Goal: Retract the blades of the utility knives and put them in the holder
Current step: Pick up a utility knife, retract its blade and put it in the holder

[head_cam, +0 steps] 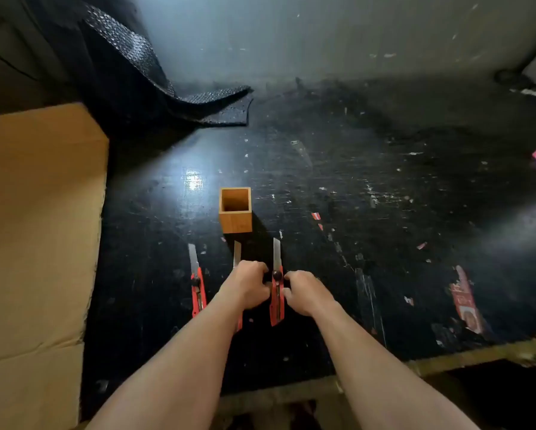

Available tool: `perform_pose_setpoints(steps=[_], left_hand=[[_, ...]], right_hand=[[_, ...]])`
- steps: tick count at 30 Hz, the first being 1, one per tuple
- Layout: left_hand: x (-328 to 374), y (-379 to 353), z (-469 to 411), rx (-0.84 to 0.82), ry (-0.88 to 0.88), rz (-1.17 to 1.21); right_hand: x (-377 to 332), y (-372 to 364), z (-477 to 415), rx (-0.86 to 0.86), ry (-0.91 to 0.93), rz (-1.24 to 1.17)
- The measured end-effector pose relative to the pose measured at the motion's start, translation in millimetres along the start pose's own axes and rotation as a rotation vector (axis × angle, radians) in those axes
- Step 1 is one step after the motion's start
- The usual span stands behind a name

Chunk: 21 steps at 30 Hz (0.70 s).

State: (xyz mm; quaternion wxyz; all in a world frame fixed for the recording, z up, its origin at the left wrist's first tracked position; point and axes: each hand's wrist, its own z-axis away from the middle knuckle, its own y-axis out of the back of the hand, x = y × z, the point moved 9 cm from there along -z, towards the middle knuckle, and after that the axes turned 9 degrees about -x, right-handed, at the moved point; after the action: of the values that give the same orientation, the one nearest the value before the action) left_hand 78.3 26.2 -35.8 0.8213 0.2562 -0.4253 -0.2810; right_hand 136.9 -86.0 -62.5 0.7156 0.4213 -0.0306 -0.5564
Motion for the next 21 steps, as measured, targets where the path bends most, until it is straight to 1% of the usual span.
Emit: perform_pose_setpoints(steps=[5,8,12,16,21], left_hand=[[-12.6,-27.9,-12.4,-0.017,0.112,0.067],[-14.7,-34.6,-15.7,0.054,0.153,0.212],[-24.8,-47.3,-18.2,0.088,0.222,0.474],[-22.2,-44.3,-18.1,0.120,0.188,0.615],[-11.4,-17.7,-13.4,0.126,0.105,0.766]], right_hand=[[9.3,-5.2,-4.0,0.113,-0.017,-0.149],[18.9,-10.0,-5.1,0.135,-0.050,-0.301],[30.0,-11.1,-3.3,0.125,-0.072,-0.473],[35.5,3.4,5.4,0.202,-0.029,-0.579],[20.2,31.3,15.4,0.246,0.070,-0.692]])
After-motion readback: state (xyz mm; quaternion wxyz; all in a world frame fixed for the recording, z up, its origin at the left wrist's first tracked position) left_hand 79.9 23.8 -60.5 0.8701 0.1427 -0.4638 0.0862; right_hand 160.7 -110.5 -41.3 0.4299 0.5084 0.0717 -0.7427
